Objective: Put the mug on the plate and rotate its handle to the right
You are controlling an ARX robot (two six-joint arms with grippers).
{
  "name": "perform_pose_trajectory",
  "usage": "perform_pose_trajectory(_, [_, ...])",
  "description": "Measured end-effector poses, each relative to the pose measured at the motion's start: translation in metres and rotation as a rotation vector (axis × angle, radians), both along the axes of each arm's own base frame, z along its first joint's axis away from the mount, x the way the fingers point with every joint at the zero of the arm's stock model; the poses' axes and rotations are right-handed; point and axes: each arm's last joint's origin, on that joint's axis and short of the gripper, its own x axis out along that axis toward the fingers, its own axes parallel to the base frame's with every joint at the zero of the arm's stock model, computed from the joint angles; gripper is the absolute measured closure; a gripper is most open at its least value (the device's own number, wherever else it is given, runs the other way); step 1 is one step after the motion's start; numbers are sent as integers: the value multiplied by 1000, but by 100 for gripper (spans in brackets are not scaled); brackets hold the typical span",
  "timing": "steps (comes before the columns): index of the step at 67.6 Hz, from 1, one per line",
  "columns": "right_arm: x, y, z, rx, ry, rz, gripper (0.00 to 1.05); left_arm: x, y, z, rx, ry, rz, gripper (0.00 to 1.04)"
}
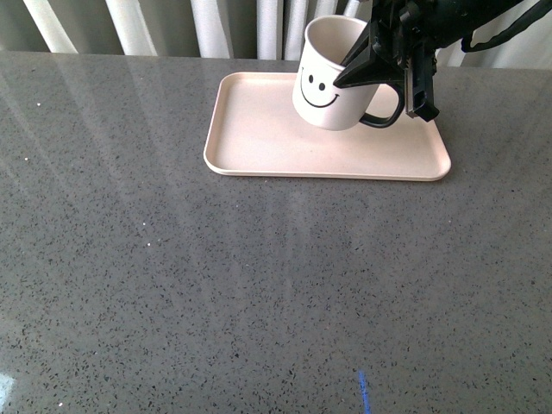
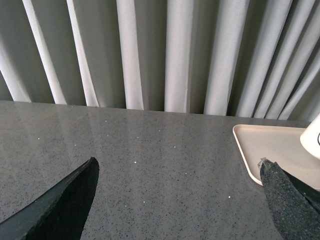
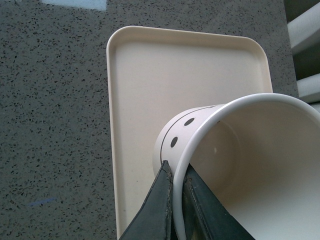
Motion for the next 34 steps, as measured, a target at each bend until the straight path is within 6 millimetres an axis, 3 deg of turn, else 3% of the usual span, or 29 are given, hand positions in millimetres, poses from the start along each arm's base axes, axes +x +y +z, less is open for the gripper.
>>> perform_pose_trajectory(19, [0,0,0,0,2,-8,103,0,0,0,0,0,0,9])
perform_pose_trajectory(25, [4,-1,-2,-43,21,-260,103,0,0,0,0,0,-1,9])
perform_pose_trajectory(29, [6,-3,-3,16,83,-419,103,0,0,0,0,0,0,9])
perform_pose_trajectory(34, [9,-5,-5,54,114,-485,103,0,0,0,0,0,0,9])
